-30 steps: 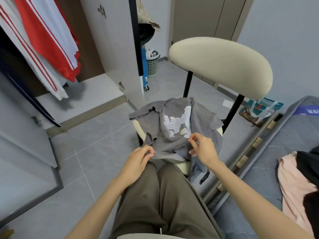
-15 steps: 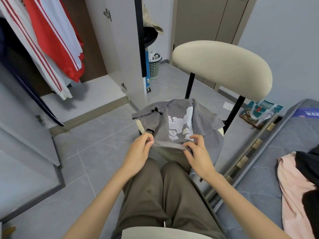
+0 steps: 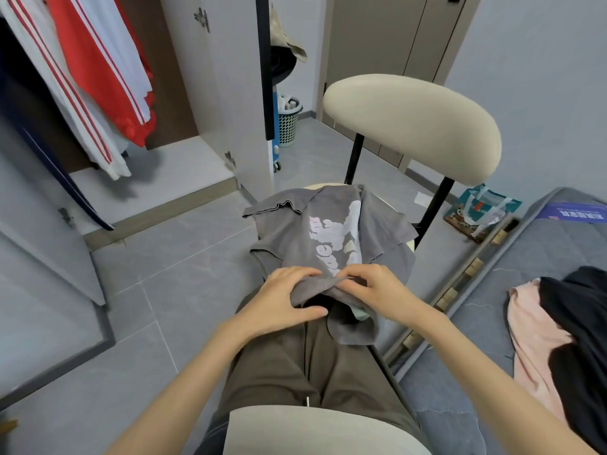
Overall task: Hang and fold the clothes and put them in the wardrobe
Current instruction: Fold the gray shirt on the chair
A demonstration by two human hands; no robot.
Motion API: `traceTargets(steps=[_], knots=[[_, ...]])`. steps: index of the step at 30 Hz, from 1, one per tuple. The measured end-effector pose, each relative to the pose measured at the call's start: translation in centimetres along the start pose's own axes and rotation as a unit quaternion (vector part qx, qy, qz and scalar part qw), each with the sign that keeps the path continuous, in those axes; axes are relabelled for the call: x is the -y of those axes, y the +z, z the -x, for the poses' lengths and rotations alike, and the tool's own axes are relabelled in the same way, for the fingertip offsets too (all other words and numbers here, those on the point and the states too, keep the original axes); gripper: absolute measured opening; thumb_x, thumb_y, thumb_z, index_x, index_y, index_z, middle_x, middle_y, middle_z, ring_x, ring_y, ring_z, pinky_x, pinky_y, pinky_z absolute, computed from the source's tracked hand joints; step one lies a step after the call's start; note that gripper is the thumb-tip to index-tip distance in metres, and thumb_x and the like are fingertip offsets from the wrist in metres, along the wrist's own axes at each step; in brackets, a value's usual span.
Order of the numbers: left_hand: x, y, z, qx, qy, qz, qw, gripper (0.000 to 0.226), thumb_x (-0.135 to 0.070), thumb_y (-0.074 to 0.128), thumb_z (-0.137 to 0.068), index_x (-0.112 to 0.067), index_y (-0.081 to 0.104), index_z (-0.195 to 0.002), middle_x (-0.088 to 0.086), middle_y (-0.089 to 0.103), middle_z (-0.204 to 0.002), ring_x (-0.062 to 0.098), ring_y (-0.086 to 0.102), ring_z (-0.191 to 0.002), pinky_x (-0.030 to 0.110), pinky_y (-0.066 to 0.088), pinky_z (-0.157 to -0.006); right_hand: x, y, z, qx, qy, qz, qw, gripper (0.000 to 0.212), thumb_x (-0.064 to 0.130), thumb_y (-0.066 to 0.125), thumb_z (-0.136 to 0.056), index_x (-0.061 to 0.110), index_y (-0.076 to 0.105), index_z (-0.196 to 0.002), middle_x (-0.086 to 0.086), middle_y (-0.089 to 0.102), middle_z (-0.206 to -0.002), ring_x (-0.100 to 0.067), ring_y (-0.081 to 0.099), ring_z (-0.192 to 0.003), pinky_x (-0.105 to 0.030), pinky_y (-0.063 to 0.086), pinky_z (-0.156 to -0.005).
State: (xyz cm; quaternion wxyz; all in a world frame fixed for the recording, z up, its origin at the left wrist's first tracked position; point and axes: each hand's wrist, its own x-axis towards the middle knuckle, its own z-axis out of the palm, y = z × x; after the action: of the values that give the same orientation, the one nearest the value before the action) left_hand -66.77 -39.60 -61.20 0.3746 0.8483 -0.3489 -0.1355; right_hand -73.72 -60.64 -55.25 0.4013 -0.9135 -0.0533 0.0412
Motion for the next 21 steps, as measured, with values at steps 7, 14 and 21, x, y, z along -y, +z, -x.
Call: traceTargets(steps=[7,14,21], knots=[[-0.6,-0.5,0.6,-0.063,-0.042,-0.026,0.997,0.024,0.000,0.050,-0.089,-0.021,0.060,-0.097,-0.004,0.067,-0.087,0.019,0.060,-0.083,0.034,0.048,-0.074,-1.4,-1.4,1.7,0.151,0.157,0.284,0.934,0.045,0.041,0.081,-0.069,0.016,0.058,-0.100,-0.001,0.055,-0.085,-0.020,0.052,-0.081,-0.029,0.038,-0.063],[-0.2,-0.6,1.1,-0.090,-0.068,-0.031,0.993,0.015,-0.005,0.052,-0.094,-0.018,0.060,-0.093,0.000,0.063,-0.075,0.023,0.056,-0.072,0.033,0.039,-0.062,-0.6,-6.0,2.6,0.038,0.182,0.319,0.929,0.031,0.041,0.072,-0.081,0.017,0.053,-0.082,0.000,0.055,-0.082,-0.022,0.059,-0.084,-0.031,0.043,-0.064],[-4.3,0.2,-1.4,0.024,0.020,-0.004,1.000,0.070,-0.036,0.074,-0.081,-0.037,0.038,-0.141,-0.028,0.051,-0.129,-0.014,0.045,-0.118,0.010,0.037,-0.098,1.0,-7.5,4.0,-0.046,0.048,0.049,0.997,0.034,0.029,0.086,-0.069,0.003,0.064,-0.070,-0.007,0.055,-0.060,-0.017,0.042,-0.054,-0.027,0.032,-0.054]])
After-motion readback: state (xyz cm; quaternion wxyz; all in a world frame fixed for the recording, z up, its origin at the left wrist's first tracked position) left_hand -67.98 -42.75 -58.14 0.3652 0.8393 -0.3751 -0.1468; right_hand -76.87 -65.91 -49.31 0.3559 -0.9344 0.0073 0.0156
